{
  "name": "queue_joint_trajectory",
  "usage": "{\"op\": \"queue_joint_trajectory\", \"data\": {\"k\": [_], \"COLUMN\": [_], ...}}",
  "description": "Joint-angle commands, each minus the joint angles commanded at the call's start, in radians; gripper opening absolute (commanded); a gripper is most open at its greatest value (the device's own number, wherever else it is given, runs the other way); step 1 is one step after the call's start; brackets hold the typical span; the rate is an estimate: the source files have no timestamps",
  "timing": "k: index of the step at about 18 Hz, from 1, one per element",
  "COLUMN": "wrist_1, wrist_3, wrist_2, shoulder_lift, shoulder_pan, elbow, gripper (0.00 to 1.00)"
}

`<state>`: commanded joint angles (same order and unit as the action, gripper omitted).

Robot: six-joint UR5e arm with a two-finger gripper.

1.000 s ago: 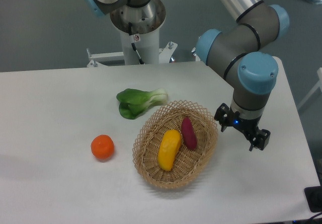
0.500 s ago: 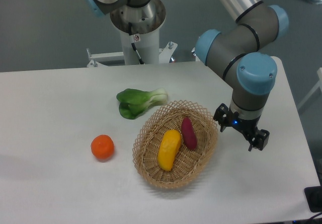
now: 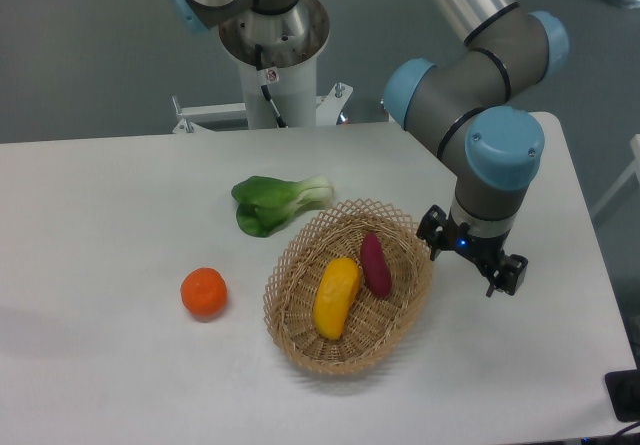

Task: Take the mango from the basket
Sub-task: 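Move the gripper over the yellow mango and lower it into the basket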

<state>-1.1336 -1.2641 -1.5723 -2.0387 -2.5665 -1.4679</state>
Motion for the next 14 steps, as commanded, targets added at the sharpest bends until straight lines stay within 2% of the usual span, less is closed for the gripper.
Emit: {"op": "queue_joint_trajectory", "data": {"k": [6, 10, 14], "wrist_1": [0.009, 0.014, 0.014], "wrist_3": [0.081, 0.254, 0.302], "wrist_2": [0.003, 0.003, 0.005], "shoulder_lift": [0.032, 0.049, 0.041], "shoulder_pan": [0.057, 0.117, 0.149], "elbow": [-0.075, -0.121, -0.127], "gripper": [1.0, 1.0, 1.0]}}
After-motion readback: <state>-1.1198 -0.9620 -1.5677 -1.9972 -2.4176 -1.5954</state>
